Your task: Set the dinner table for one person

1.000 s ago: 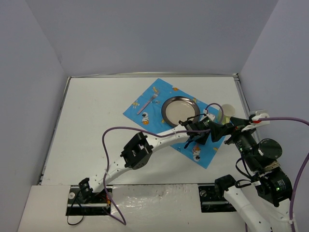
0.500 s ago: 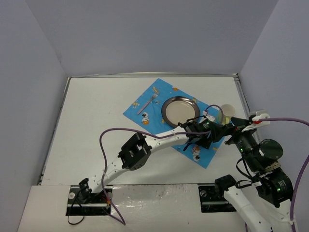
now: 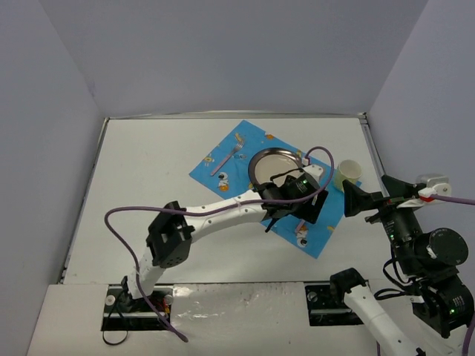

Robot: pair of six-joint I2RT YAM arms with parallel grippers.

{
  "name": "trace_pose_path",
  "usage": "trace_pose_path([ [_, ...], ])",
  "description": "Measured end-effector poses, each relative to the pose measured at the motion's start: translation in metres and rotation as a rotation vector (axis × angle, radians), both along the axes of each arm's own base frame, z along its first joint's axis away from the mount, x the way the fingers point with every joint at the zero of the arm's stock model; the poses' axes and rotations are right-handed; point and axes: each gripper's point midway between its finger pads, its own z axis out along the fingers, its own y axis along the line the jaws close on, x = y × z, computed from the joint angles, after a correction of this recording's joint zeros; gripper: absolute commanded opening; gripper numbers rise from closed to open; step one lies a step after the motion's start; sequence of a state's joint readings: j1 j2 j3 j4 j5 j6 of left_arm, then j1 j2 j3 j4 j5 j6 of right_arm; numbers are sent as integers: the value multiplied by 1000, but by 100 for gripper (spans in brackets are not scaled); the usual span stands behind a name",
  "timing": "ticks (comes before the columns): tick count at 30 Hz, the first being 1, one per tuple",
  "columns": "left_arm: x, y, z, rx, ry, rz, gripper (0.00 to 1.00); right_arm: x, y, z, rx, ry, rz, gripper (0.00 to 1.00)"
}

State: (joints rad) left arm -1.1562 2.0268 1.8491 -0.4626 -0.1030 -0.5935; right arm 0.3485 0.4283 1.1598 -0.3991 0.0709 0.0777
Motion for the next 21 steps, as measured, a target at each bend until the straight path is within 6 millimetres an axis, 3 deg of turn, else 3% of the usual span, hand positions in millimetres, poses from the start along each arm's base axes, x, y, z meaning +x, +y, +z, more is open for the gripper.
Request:
trace_pose_path([
  [4, 11, 53, 48, -45, -87, 82, 78, 3, -6, -8, -16, 25, -35, 100],
  [9, 36, 179, 85, -8, -201, 298, 86, 9, -12, -23, -41, 63, -77, 100],
  [12, 48, 257, 108, 5, -285, 461, 96, 11, -17, -33, -52, 82, -109, 100],
  [17, 29, 393, 127, 76, -412, 720, 97, 5, -30, -43, -54, 80, -169, 100],
  [21, -4, 471, 132, 135, -488, 884, 97, -3, -38, -45, -48, 56, -197, 100],
])
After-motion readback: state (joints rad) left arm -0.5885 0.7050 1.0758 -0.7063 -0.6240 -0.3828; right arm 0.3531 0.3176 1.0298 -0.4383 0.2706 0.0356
